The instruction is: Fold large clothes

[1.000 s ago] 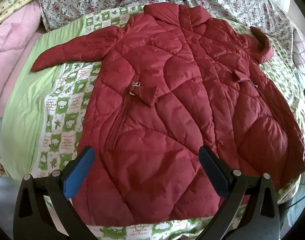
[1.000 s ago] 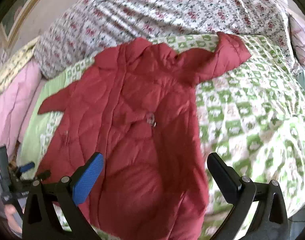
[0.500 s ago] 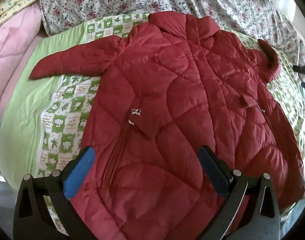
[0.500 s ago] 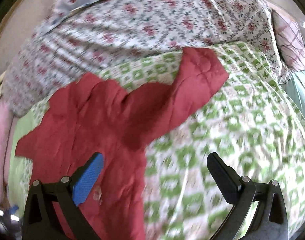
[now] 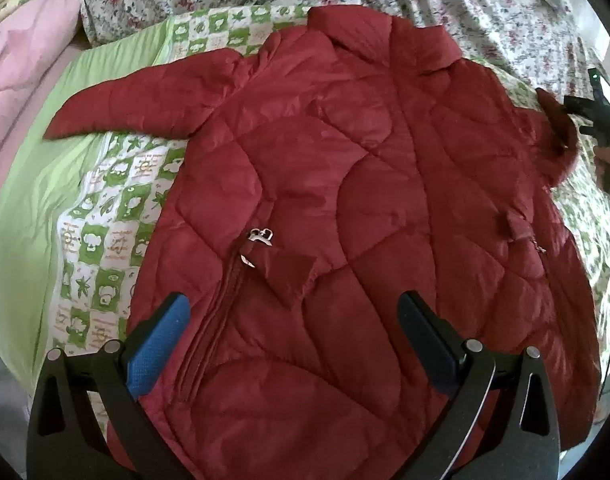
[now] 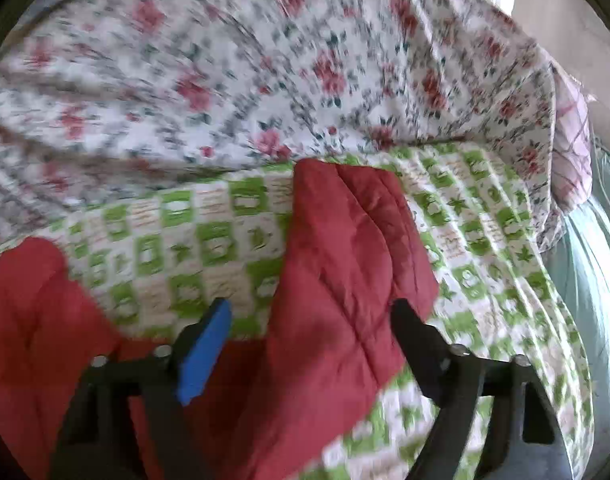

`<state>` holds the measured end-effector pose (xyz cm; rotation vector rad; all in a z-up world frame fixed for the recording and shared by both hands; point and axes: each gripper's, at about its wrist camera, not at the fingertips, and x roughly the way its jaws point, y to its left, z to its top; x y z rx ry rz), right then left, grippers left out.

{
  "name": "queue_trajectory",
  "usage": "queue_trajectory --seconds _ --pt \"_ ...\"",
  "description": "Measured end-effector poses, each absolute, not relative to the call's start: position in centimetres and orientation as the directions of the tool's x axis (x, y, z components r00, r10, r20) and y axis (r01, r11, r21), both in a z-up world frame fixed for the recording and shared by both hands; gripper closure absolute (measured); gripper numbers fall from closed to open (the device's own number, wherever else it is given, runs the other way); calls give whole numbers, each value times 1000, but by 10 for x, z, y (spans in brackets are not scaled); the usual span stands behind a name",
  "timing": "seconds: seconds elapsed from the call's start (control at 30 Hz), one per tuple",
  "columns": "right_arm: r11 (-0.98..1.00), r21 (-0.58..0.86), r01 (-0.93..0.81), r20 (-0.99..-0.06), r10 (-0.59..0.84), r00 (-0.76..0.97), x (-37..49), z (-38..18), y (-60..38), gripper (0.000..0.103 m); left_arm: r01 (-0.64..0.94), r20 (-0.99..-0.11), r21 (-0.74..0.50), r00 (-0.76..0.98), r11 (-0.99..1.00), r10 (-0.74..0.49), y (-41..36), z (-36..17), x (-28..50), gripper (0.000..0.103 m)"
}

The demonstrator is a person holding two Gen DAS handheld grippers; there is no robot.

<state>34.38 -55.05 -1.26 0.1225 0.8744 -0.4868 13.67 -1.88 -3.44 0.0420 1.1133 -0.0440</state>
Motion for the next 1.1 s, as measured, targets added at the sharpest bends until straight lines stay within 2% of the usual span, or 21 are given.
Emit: queue_trajectory --seconds 0.03,0.17,0.33,0.47,0.67,0.93,1.1 --pt "879 -127 461 -763 -383 521 352 -18 -555 42 47 -899 19 439 999 -4 -19 -35 139 0" --pt "878 -135 460 -781 -380 496 363 -34 -567 88 20 -902 25 431 999 14 -18 -37 145 0" --pt "930 -16 366 -723 -264 638 326 -12 -537 92 27 -899 2 438 1000 -10 -23 -39 148 0" --pt "972 113 206 -678 -76 731 285 10 -479 92 41 -905 -45 422 998 -58 -23 -40 144 0" --pt "977 202 -71 -601 181 778 238 19 -360 92 53 -896 -67 436 996 -83 -12 -31 133 0" --pt "936 179 -303 -617 347 707 231 -7 -249 92 74 -886 -174 424 982 -189 20 -27 143 0" --pt "923 138 -360 -682 353 641 238 -39 -212 91 88 -851 -335 399 938 -342 40 -28 182 0"
